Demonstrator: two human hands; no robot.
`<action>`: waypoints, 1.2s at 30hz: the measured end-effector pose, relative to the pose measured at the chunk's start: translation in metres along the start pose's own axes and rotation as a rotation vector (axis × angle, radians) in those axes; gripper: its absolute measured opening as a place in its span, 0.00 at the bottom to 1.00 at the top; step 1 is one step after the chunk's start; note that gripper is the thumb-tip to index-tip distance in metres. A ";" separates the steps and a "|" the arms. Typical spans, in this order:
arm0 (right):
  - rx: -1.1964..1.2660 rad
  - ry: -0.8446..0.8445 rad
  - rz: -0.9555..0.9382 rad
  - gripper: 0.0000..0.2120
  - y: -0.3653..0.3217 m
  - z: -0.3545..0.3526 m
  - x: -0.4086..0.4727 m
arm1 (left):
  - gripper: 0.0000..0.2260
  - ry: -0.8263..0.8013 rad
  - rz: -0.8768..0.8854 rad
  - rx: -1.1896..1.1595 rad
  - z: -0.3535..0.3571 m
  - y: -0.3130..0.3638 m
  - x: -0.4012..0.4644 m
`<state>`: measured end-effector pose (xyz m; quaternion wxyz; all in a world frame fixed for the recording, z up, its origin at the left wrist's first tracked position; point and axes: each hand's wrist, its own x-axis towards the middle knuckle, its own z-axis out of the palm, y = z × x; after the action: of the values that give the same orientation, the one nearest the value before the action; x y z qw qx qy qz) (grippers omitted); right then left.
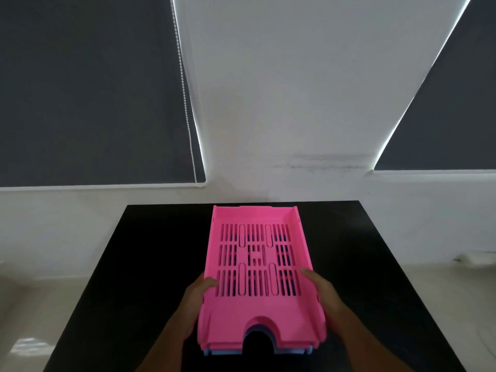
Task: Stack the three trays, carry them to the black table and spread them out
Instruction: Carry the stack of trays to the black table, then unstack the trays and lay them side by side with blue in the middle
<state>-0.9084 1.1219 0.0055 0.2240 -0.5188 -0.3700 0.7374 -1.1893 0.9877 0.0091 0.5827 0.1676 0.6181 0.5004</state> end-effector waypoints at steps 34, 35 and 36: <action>-0.649 0.377 -0.377 0.10 -0.097 -0.188 -0.004 | 0.25 0.183 0.340 0.546 0.242 0.024 0.039; -0.657 0.393 -0.379 0.10 -0.100 -0.202 -0.006 | 0.24 0.170 0.324 0.551 0.256 0.020 0.042; -0.671 0.412 -0.379 0.10 -0.102 -0.214 -0.008 | 0.24 0.154 0.313 0.557 0.269 0.016 0.044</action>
<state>-0.7115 1.2473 0.0488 0.2433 -0.6220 -0.6254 0.4034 -0.9684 1.1435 0.0458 0.3821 0.3754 0.7401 0.4066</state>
